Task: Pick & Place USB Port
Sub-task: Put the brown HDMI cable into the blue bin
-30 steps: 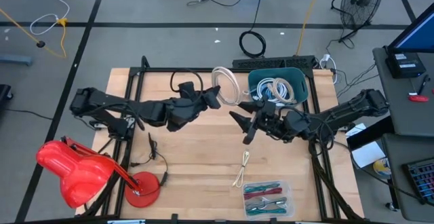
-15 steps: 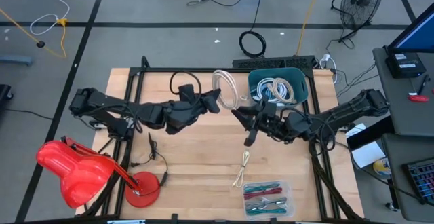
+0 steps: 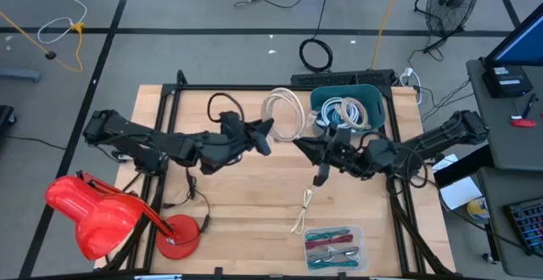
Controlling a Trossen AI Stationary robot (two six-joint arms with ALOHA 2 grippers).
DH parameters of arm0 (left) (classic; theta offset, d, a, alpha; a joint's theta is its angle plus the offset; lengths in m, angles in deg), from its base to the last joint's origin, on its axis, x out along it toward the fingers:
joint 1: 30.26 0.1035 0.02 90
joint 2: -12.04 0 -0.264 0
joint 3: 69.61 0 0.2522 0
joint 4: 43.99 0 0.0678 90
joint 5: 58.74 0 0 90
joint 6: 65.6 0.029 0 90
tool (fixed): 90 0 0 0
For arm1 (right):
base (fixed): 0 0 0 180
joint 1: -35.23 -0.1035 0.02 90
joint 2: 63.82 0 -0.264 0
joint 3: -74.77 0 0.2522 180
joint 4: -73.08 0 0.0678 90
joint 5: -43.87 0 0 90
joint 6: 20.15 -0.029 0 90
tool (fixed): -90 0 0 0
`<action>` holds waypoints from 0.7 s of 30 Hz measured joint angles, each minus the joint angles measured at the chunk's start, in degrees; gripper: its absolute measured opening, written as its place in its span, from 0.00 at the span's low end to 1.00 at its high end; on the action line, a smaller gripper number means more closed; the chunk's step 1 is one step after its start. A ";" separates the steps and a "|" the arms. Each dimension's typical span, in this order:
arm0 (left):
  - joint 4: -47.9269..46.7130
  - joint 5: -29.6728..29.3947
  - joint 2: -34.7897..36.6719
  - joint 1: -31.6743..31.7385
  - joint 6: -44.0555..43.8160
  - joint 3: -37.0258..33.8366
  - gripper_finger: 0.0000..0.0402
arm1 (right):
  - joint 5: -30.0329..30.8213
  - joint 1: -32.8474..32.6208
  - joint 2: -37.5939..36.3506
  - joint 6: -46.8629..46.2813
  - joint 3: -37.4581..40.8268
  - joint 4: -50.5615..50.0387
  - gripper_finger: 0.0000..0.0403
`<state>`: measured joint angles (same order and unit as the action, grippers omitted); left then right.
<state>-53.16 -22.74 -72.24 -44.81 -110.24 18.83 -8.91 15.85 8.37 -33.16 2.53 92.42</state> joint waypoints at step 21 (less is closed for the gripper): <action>-3.29 -18.74 6.96 -11.60 14.52 0.00 0.24 | 10.04 -10.99 -19.83 -4.57 0.04 -8.49 0.01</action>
<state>-56.45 -41.49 -65.27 -56.41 -95.71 18.83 1.13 4.87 -11.46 -37.74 2.58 83.93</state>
